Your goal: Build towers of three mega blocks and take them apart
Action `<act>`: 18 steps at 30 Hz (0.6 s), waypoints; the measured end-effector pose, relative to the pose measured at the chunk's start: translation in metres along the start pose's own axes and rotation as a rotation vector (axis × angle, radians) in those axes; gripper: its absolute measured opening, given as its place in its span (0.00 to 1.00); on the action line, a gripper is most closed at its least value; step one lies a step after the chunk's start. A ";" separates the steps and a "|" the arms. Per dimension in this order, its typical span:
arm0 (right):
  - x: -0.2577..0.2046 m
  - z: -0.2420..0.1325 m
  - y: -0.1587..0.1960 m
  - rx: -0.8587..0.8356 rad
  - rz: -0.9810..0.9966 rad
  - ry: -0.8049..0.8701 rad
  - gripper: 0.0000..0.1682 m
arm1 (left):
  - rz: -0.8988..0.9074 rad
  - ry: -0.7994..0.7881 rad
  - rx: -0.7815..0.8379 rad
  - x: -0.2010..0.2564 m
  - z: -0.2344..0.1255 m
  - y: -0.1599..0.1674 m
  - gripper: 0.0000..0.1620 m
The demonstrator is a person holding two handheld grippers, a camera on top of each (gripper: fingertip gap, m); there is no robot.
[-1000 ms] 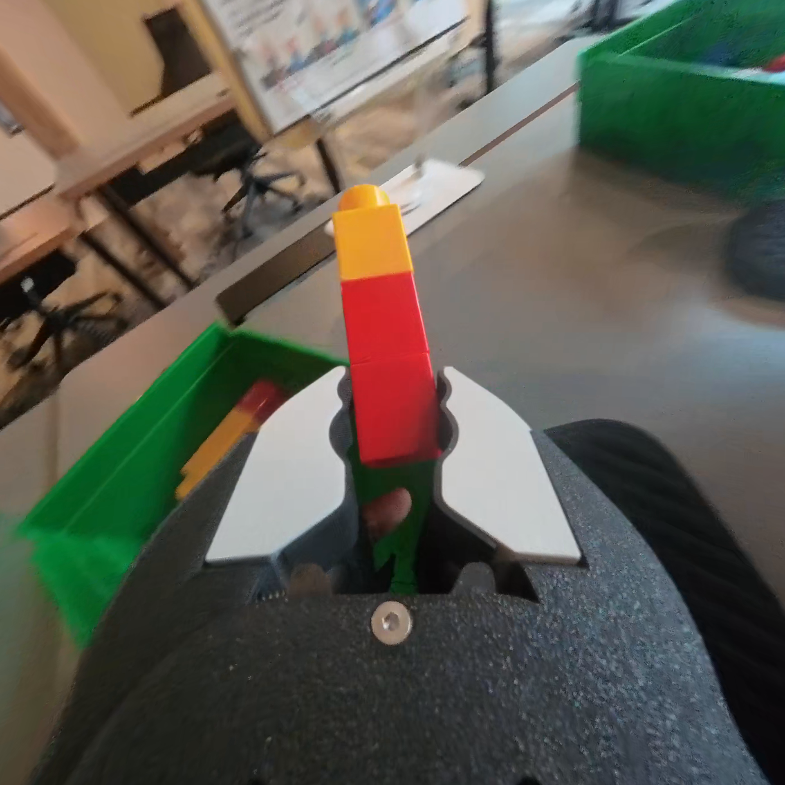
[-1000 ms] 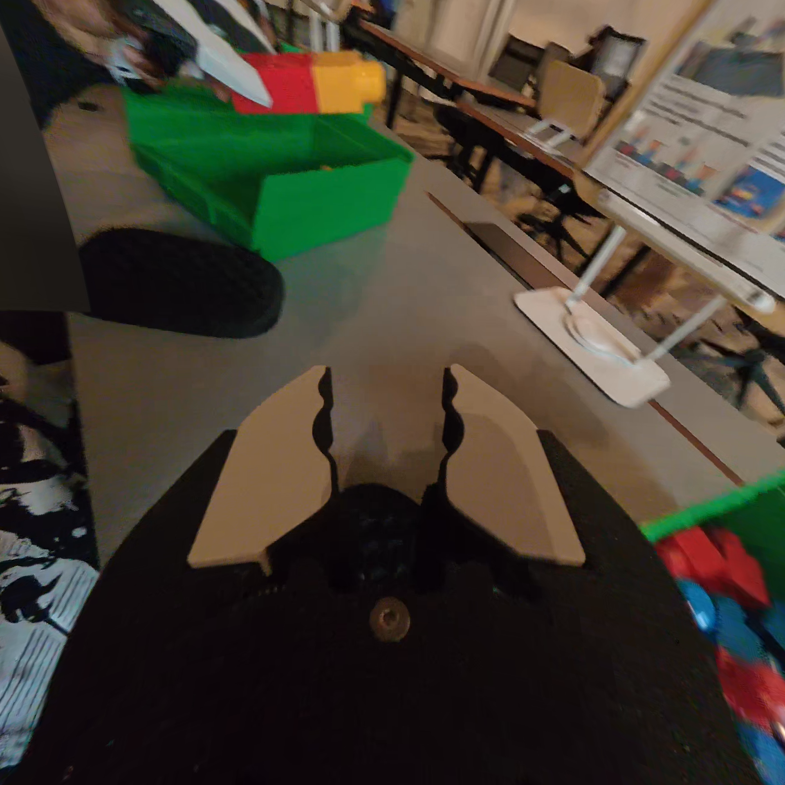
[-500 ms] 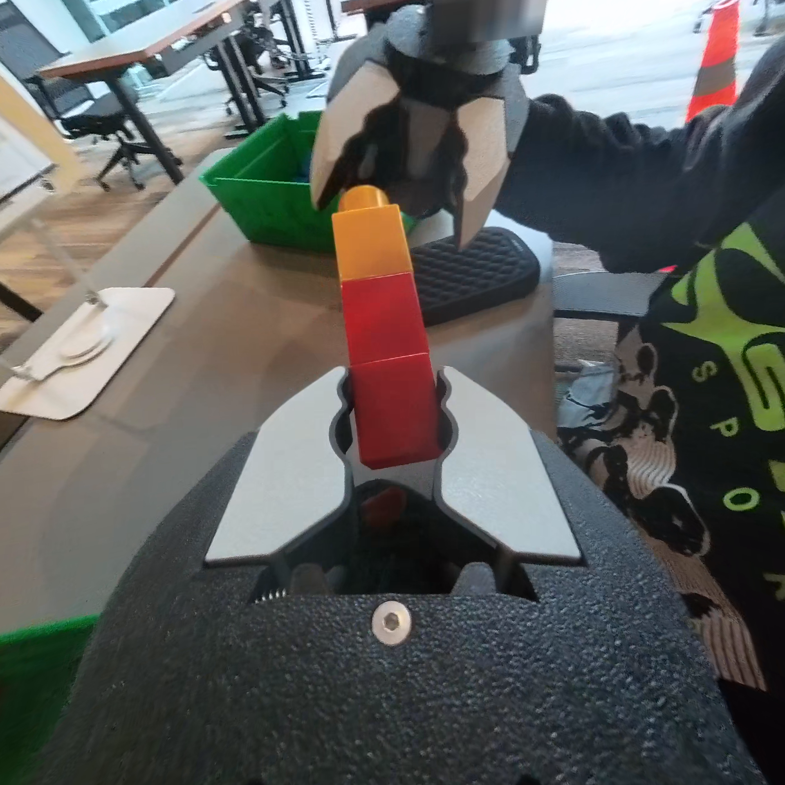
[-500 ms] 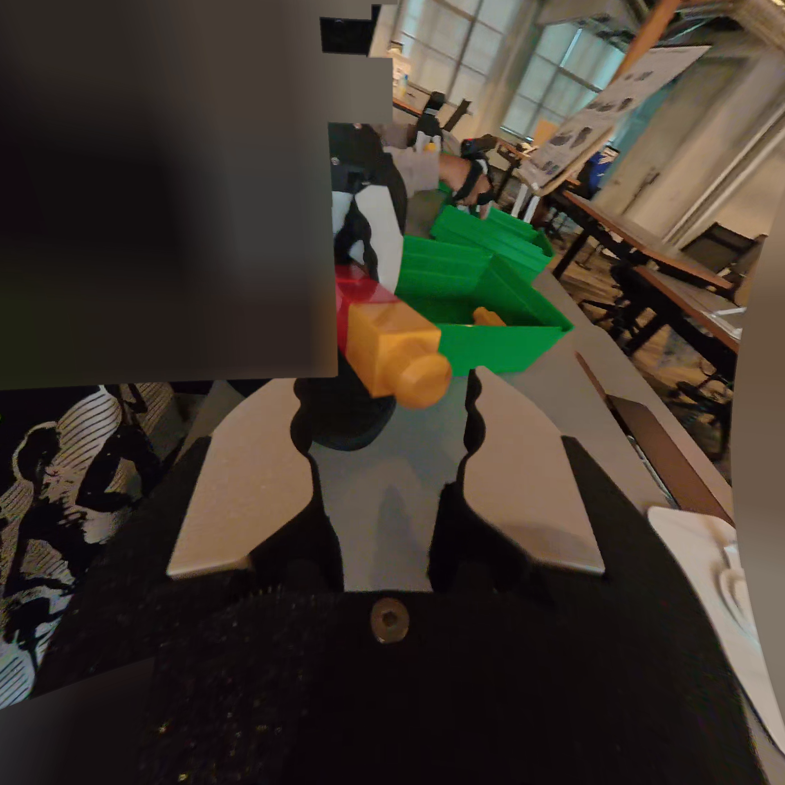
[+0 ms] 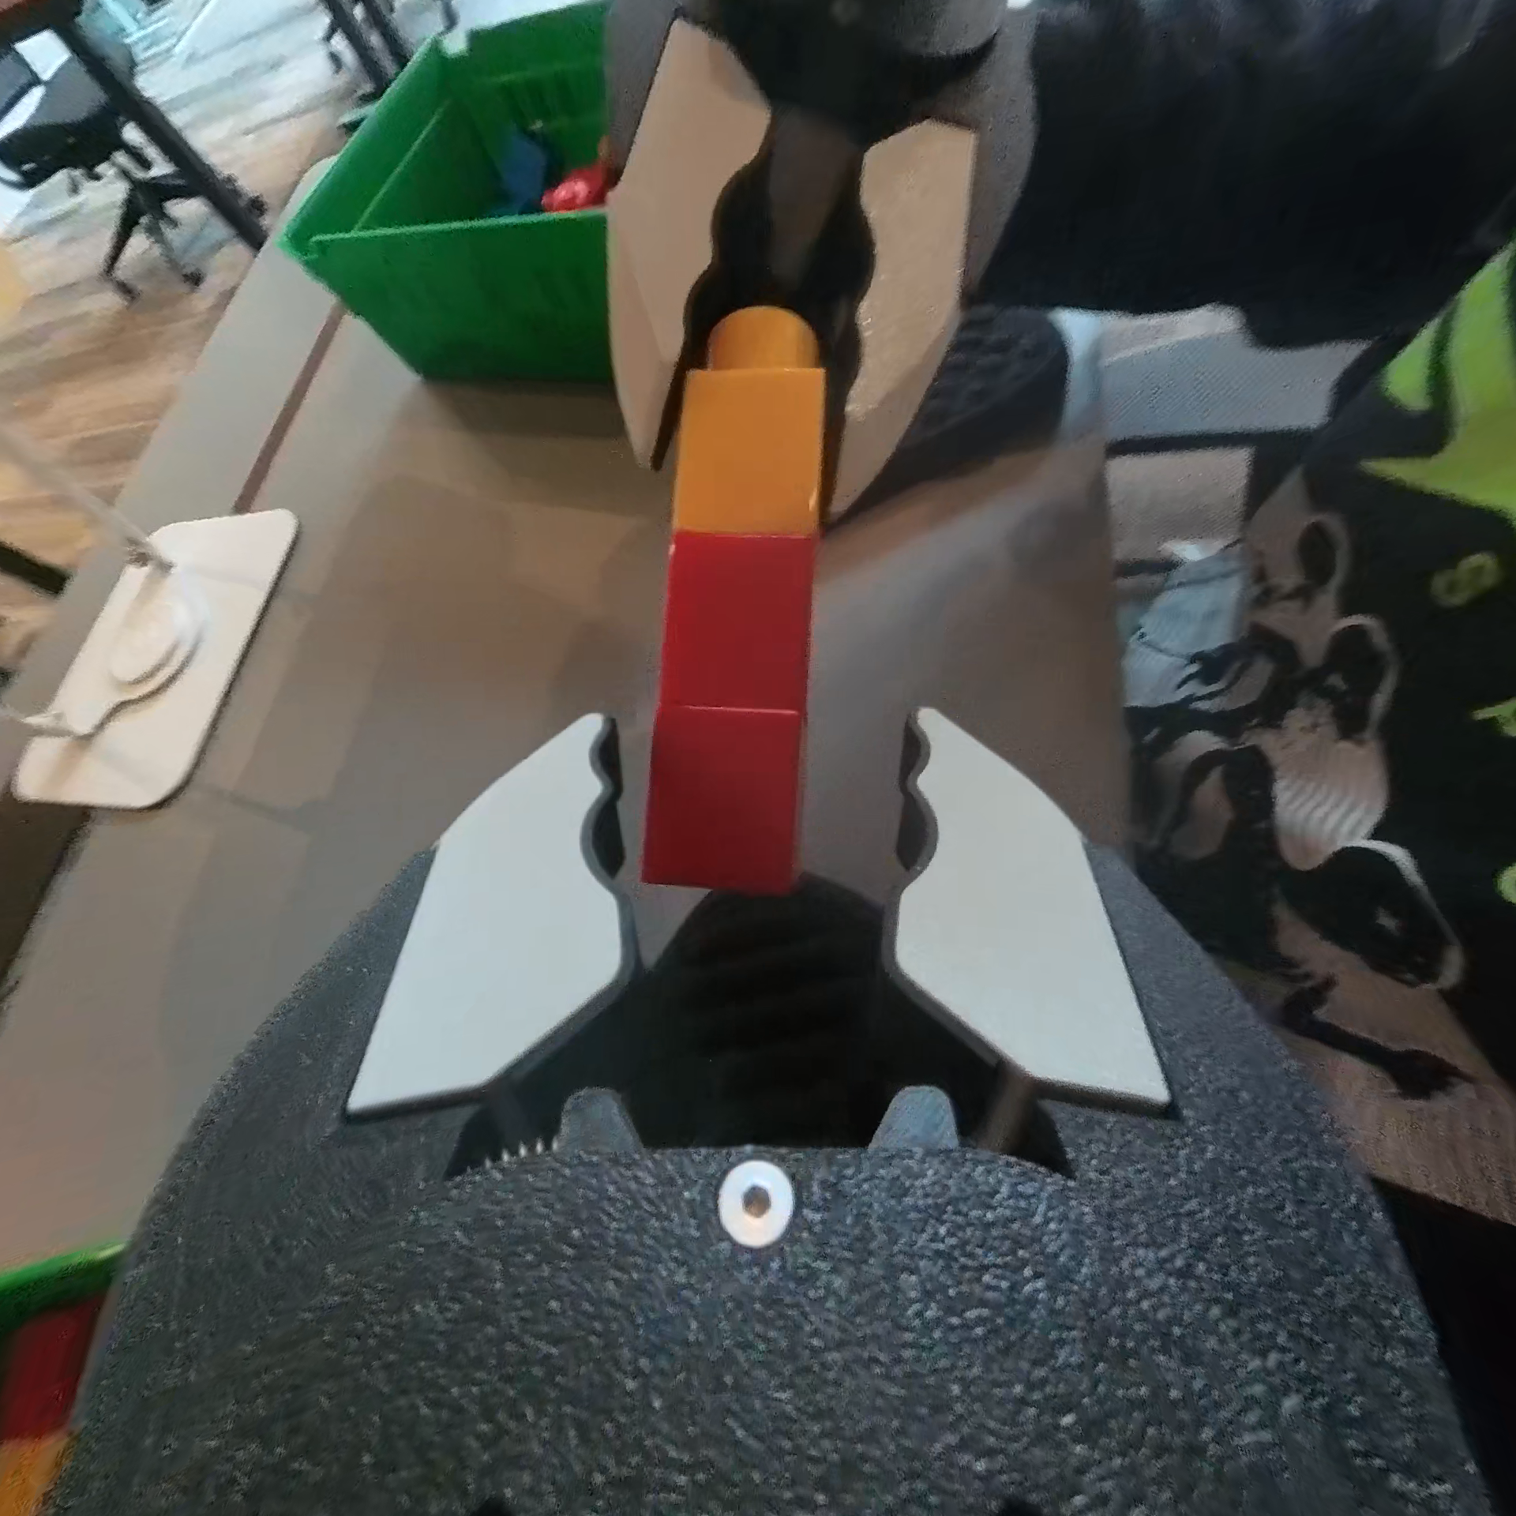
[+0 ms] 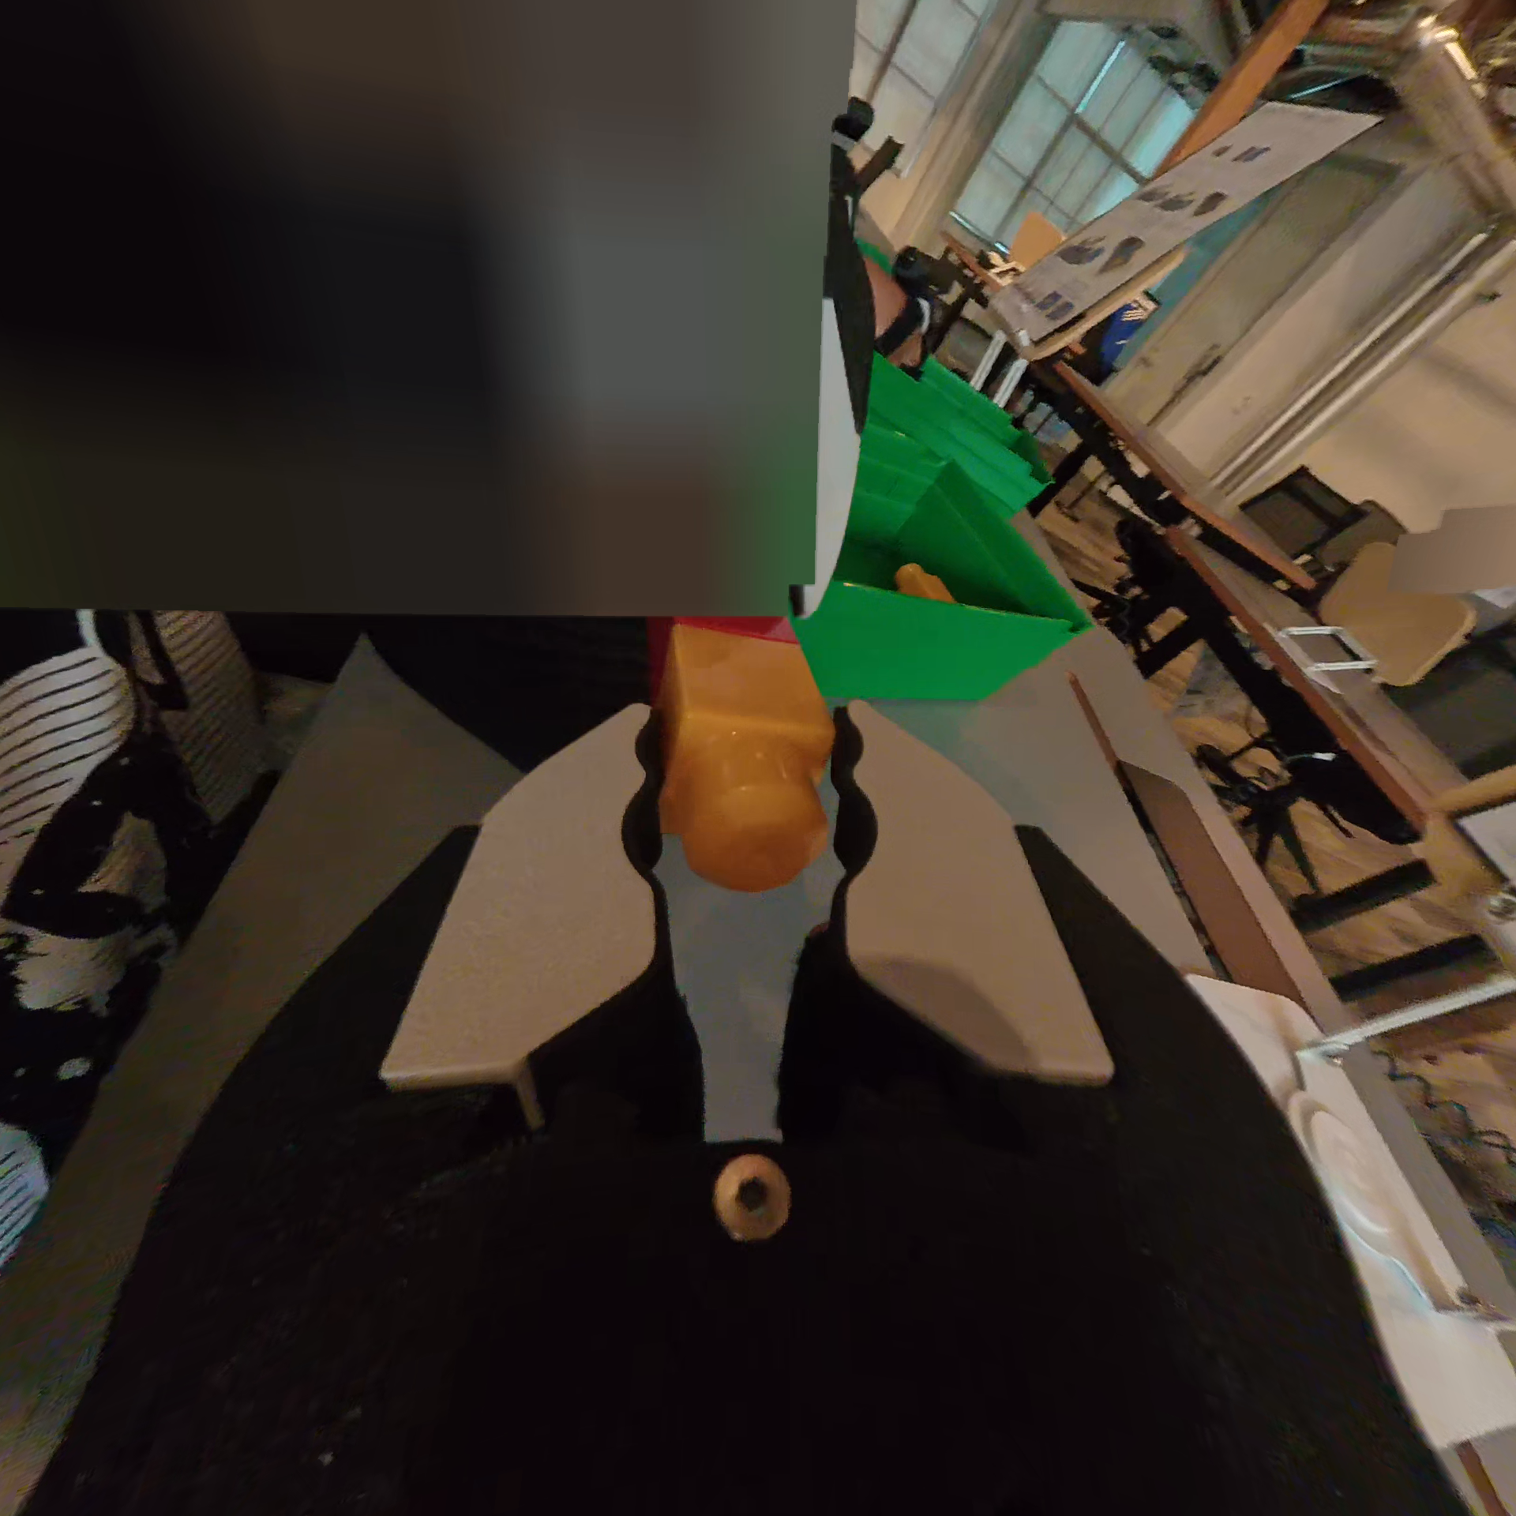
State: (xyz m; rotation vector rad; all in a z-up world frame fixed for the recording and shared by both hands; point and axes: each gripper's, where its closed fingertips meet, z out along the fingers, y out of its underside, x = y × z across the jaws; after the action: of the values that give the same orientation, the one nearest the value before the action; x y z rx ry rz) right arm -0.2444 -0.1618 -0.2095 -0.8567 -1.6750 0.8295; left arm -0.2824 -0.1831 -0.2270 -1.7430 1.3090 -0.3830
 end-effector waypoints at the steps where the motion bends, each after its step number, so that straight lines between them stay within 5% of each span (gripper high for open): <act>1: -0.001 0.001 0.001 -0.001 -0.013 0.009 0.23 | 0.029 -0.034 -0.037 -0.004 0.002 0.002 0.41; 5: -0.010 0.008 0.002 0.000 -0.042 0.001 0.23 | 0.164 -0.074 -0.130 -0.006 0.017 0.004 0.42; 9: -0.012 0.011 -0.003 0.036 -0.040 0.008 0.23 | 0.251 -0.064 -0.202 -0.002 0.029 0.007 0.29; 18: -0.013 0.005 -0.005 0.015 -0.052 0.007 0.22 | 0.262 -0.041 -0.207 0.003 0.031 0.003 0.25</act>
State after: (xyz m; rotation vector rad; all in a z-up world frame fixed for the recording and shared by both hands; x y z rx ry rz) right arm -0.2467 -0.1763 -0.2125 -0.8018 -1.6753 0.8021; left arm -0.2618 -0.1714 -0.2467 -1.7068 1.5683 -0.0642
